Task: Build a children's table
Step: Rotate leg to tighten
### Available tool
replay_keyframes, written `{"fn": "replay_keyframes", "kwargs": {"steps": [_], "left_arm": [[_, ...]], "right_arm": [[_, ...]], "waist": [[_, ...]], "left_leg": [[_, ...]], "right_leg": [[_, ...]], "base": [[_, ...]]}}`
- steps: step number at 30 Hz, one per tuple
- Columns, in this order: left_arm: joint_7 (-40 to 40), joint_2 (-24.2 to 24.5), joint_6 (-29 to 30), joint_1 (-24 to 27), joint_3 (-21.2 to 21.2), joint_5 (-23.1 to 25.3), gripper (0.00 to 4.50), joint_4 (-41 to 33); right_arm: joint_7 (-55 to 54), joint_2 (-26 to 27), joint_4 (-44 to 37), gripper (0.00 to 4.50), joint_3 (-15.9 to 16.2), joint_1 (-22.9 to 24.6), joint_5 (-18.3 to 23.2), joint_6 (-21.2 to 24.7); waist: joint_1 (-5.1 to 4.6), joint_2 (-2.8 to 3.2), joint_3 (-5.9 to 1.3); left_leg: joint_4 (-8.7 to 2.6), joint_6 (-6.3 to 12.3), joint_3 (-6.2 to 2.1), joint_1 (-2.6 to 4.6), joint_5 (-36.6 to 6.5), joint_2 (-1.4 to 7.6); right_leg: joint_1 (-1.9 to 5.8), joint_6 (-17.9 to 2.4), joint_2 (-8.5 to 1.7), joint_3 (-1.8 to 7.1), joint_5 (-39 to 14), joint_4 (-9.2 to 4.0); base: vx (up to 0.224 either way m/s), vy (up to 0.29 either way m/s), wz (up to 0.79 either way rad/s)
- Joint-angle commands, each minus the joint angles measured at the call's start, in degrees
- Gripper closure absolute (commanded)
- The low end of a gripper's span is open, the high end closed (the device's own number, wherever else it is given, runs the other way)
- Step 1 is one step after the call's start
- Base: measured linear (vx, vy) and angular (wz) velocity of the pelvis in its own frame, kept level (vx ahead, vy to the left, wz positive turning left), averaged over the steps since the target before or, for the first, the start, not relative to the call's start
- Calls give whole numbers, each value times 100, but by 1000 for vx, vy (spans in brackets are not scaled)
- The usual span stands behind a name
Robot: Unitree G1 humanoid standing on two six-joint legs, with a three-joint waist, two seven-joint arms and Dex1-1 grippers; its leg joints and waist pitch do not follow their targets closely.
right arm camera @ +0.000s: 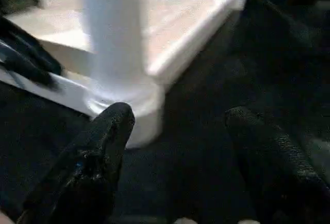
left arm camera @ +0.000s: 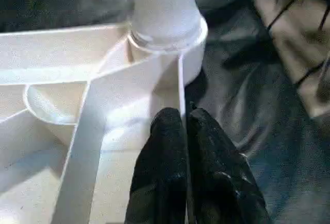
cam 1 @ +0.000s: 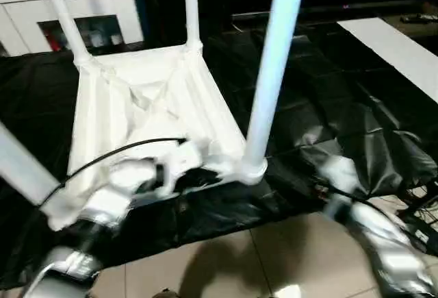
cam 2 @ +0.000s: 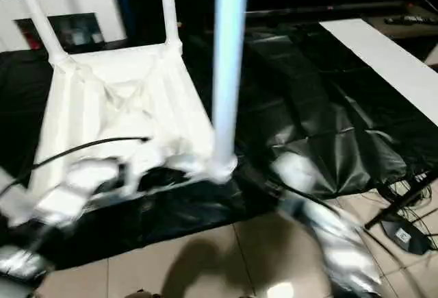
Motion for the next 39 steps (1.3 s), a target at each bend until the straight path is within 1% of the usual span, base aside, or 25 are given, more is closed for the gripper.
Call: {"fn": "replay_keyframes", "kwargs": {"steps": [1,5,6,8,9,13,14,15,17,19,22,23,24,25,26,27,28,29,30,31,32,33,34,37,39], "left_arm": [[-97,3,-112,97,43,-214,386,-233],[691,-225,14,334,842,-765,349,-958],[1337,-332,484,510,1167,-760,349,-1343],[1950,-495,921,684,1447,-789,349,-1633],[2285,-665,1139,837,1670,-981,349,-1808],[3240,-1152,978,1510,2063,-977,349,-2265],[3444,-1250,810,1751,2029,-751,349,-2488],[3457,-1259,797,1763,2030,-740,349,-2502],[3756,-1467,644,2003,2065,-610,349,-2835],[4184,-1706,564,2337,2065,-405,349,-3317],[4364,-1809,597,2796,1895,-340,349,-3690],[4393,-1820,574,2899,1845,-312,349,-3747],[4388,-1825,487,3134,1780,-296,349,-3863],[4454,-1849,584,3203,1813,-312,330,-3840],[4488,-1867,613,3244,1837,-325,330,-3816],[4533,-1902,610,3308,1882,-345,330,-3765],[4603,-1960,545,3447,1954,-348,311,-3693],[4604,-1970,527,3478,1952,-346,311,-3682],[4605,-1973,522,3487,1951,-345,302,-3679],[4713,-2036,556,3648,1957,-309,294,-3695],[4773,-2045,613,3730,1948,-297,287,-3727],[4834,-2093,676,3783,1963,-345,281,-3759],[4884,-2124,627,3858,1977,-369,273,-3806],[5060,-2159,454,3917,2013,-269,238,-3752],[5188,-2210,375,3905,2038,-223,235,-3660]], "right_arm": [[-50,-39,-201,116,-156,14,129,128],[-320,-155,-360,116,-386,127,247,679],[-587,-161,-479,116,-444,154,264,840],[-885,-74,-517,116,-508,115,216,944],[-1119,8,-526,116,-514,82,63,923],[-1857,362,-711,116,-300,153,-548,829],[-1980,487,-823,116,-164,242,-651,849],[-1985,492,-828,116,-157,247,-660,842],[-2101,576,-942,116,-34,335,-798,767],[-2245,662,-1065,116,51,417,-773,822],[-2283,610,-1076,116,170,515,-963,767],[-2276,585,-1073,116,195,538,-1023,749],[-2289,607,-1112,116,84,605,-936,792],[-2280,649,-1154,116,-22,637,-777,897],[-2278,670,-1172,116,-85,655,-693,947],[-2277,691,-1192,116,-174,682,-589,996],[-2234,634,-1211,116,-213,759,-541,1035],[-2217,601,-1200,116,-206,773,-554,1042],[-2212,591,-1197,116,-203,778,-558,1044],[-2098,486,-1152,116,-140,799,-561,1039],[-2057,457,-1146,116,-119,799,-551,1034],[-2023,429,-1131,116,-117,758,-536,1031],[-1977,419,-1122,116,-139,704,-477,1040],[-1820,353,-1037,116,-165,627,-402,1056],[-1708,246,-914,116,-168,567,-414,1064]], "waist": [[36,-110,-357],[50,-132,-336],[73,-45,-329],[25,-124,-297],[23,-22,-302],[-7,34,-302],[12,-28,-268],[-57,79,-247],[-185,235,-327],[-350,349,-273],[-330,197,-236],[-291,91,-185],[-156,-101,-217],[-133,-132,-145],[-142,-310,-24],[44,-223,-100],[123,-233,-108],[219,-105,-196],[223,-156,-210],[294,-205,-314],[342,-289,-284],[463,-333,-201],[546,-319,-129],[657,-351,-120],[639,-216,-136]], "left_leg": [[-257,564,0,-30,-930,186],[-281,356,-23,-13,-1247,234],[-289,288,-20,33,-1396,225],[-304,208,-28,-1,-1546,224],[-301,121,-32,13,-1673,210],[-303,13,-46,-6,-1777,167],[-410,215,-315,-342,-1746,99],[-516,284,-383,-399,-1989,131],[-494,381,-819,-210,-2512,379],[-683,1173,-1521,-20,-2262,670],[-693,1506,-1632,-142,-1985,325],[-590,1219,-1564,-390,-1888,-38],[332,689,-1064,-526,-1692,-503],[1572,652,-218,-87,-1416,-585],[1704,797,-119,-382,-1556,-543],[1342,881,-146,-326,-1675,-492],[841,1019,-177,-116,-1482,-454],[597,1072,-280,-26,-1257,-266],[297,1364,-439,72,-877,-26],[301,1536,-433,97,-698,72],[461,1421,-348,-63,-732,-184],[839,1037,-533,-239,-730,-306],[964,798,-522,-279,-365,-544],[842,966,-299,-124,322,-768],[435,1247,-320,74,8,-393]], "right_leg": [[290,-977,-326,283,-1292,-406],[303,-1086,-340,280,-1285,-392],[269,-1084,-323,280,-1406,-414],[302,-1012,-296,267,-1430,-425],[297,-941,-311,268,-1695,-447],[277,-662,-266,260,-2005,-522],[506,-602,-298,-6,-1711,-395],[549,-438,-213,-136,-1870,-425],[473,-827,-116,-261,-1118,-343],[280,-1526,152,-263,-1060,260],[302,-2068,101,-24,-1264,305],[464,-2355,2,50,-1622,29],[505,-2699,-393,3,-2727,-626],[54,-2633,-317,81,-3510,-1036],[204,-2183,-325,163,-3614,-894],[502,-1512,-460,481,-3112,-719],[631,-346,-538,648,-3038,-837],[706,151,-577,722,-2665,-830],[645,1089,-305,547,-1754,-607],[652,1336,-583,600,-1282,-467],[785,1443,-787,818,-1325,-519],[887,1532,-1199,1121,-1552,-667],[796,1955,-844,872,-1550,-712],[638,2939,-248,414,-313,-863],[596,2702,-236,267,-942,-1011]], "base": [[0,0,0],[0,0,0],[0,0,0],[0,0,0],[0,0,0],[0,0,0],[0,0,0],[-14,-33,37],[12,-48,52],[42,-106,59],[30,-197,72],[-13,-245,71],[-61,-233,67],[-61,-233,67],[-46,-229,35],[1,-224,18],[1,-224,18],[7,-208,37],[-2,-182,26],[-2,-182,26],[11,-127,9],[-3,-79,-5],[-3,-79,-5],[0,0,0],[-49,119,2]]}}
